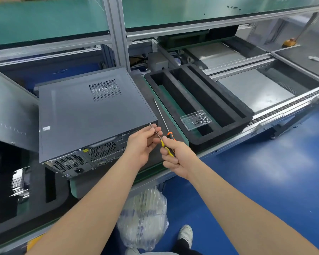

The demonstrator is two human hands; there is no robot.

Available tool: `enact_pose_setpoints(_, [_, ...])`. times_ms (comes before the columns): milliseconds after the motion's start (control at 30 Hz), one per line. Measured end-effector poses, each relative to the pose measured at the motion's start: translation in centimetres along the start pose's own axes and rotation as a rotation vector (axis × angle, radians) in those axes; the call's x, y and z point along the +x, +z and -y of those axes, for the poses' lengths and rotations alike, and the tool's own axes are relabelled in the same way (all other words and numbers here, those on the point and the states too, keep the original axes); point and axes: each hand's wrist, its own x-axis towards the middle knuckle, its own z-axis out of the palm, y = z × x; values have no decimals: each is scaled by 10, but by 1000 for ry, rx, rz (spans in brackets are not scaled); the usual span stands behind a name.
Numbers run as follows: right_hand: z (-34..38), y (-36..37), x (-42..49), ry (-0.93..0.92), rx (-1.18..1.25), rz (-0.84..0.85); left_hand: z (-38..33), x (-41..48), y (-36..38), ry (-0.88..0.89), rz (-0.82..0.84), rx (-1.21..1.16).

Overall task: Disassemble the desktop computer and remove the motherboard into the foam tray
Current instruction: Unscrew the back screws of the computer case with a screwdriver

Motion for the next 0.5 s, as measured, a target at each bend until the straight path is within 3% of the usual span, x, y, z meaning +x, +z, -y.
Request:
enact_pose_setpoints(200, [-7, 10, 1, -508, -1152, -414, 3, 2, -3, 6, 13, 3])
enact_pose_setpoints(333, [-12, 16, 0, -614, -1643, -542, 1, 2, 1, -33, 5, -2])
enact_pose_setpoints(400, [-16, 18, 1, -677, -1741, -568, 0, 2, 4, -51, -8, 22])
enact_pose_setpoints(500, [-16, 14, 1, -711, -1562, -497, -1, 6, 6, -50, -46, 17])
